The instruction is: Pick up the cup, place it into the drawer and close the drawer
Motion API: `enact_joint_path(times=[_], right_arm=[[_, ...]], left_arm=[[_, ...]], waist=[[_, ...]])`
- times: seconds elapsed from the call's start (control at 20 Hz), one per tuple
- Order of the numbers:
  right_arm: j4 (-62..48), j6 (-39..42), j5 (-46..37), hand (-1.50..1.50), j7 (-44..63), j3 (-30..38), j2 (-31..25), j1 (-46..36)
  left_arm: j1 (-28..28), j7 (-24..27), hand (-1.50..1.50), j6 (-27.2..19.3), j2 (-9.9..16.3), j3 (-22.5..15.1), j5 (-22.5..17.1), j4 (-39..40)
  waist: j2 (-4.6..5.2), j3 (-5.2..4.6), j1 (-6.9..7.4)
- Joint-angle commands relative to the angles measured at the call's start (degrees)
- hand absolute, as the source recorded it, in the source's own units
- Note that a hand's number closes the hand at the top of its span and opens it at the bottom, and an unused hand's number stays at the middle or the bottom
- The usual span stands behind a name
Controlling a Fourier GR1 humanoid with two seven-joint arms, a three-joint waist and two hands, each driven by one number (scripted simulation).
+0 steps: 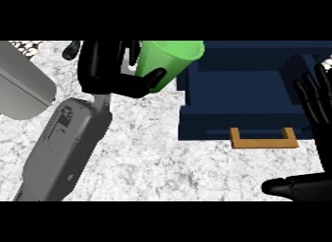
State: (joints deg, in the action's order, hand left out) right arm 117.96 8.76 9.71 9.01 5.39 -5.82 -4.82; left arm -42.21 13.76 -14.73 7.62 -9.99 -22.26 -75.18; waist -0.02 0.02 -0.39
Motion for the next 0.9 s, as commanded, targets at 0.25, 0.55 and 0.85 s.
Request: enact_joint_path(times=[0.25, 0.55, 0.85], right_arm=[[-0.9, 2.0, -0.3, -1.50, -3.0, -0.2, 0.0, 3.3], [-2.4, 1.6, 0.4, -1.50, -1.8, 1.4, -1.0, -0.2], [-0.1, 0.5, -0.7, -1.50, -0.5, -0.7, 0.3, 0.8]], left_arm=[[-14.1, -3.6, 1.50, -1.4, -4.4, 2.1, 4.8, 14.1], [-18.9, -2.6, 1.50, -1.6, -6.8, 4.2, 7.0, 22.3], [-24.2, 4.3, 1.50, -6.6, -7.6, -1.3, 0.5, 33.9]], waist=[[0.15, 0.01, -0.49], [0.15, 0.00, -0.26], [0.31, 0.00, -1.43]])
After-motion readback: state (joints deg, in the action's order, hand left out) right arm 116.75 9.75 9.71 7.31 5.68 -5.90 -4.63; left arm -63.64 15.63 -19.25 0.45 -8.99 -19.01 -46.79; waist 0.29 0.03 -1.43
